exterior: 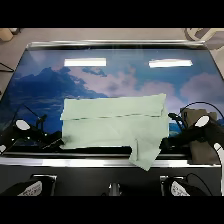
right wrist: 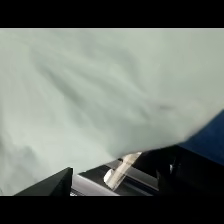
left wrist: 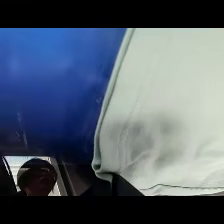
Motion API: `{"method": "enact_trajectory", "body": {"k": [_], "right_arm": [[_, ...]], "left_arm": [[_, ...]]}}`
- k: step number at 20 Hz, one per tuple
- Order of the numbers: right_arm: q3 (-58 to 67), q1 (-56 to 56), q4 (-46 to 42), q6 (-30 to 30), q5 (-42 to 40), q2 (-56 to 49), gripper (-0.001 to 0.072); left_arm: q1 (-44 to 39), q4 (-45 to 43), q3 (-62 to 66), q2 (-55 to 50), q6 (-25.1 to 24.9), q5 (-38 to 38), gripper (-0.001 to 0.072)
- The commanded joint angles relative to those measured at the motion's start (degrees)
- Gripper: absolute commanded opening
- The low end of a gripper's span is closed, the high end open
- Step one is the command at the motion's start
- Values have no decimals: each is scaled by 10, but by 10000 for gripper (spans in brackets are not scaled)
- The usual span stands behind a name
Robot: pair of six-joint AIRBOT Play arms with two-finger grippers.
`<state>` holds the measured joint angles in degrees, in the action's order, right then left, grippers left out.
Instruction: Fold the shirts.
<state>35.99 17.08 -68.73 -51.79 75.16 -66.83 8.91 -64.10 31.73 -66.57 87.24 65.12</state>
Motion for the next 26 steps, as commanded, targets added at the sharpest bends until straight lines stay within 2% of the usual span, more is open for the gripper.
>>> {"method": "enact_trajectory", "body": {"k": [1, 3, 4, 6, 7, 10, 13, 15, 17, 19, 23, 26], "right_arm": [[-54, 0, 51, 0, -62, 7, 538], [-71, 0, 66, -3, -87, 7, 520], [-75, 0, 67, -10, -97, 7, 439], [-76, 0, 67, -18, -101, 8, 216], [-75, 0, 66, -17, -91, 8, 31], [-45, 0, 68, 24, -34, 17, 21], [44, 0, 125, 84, 40, 40, 21], [110, 0, 139, 59, 4, 40, 21], [164, 0, 138, 36, -79, 31, 20], [218, -1, 151, 19, -123, -15, 20], [338, -40, 187, 16, -161, -149, 20], [402, -69, 188, -23, -214, -223, 21]], "left_arm": [[-1, 3, 0, 4, 2, 2, 29], [-1, 8, 0, 9, -2, 4, 29], [-1, 9, 0, 10, -2, 4, 29], [-1, 9, 0, 11, -2, 3, 29], [-1, 9, 0, 11, -2, 3, 29], [-1, 9, 25, 26, -28, 4, 28], [-1, 10, 90, 73, -39, 4, 28], [-1, 9, 144, 87, -39, 4, 27], [-1, 9, 189, 74, -36, -7, 27], [-1, 10, 225, 41, -18, -31, 27], [-1, 37, 311, -84, -16, -47, 27], [-1, 71, 389, -178, -15, -47, 28]]}}
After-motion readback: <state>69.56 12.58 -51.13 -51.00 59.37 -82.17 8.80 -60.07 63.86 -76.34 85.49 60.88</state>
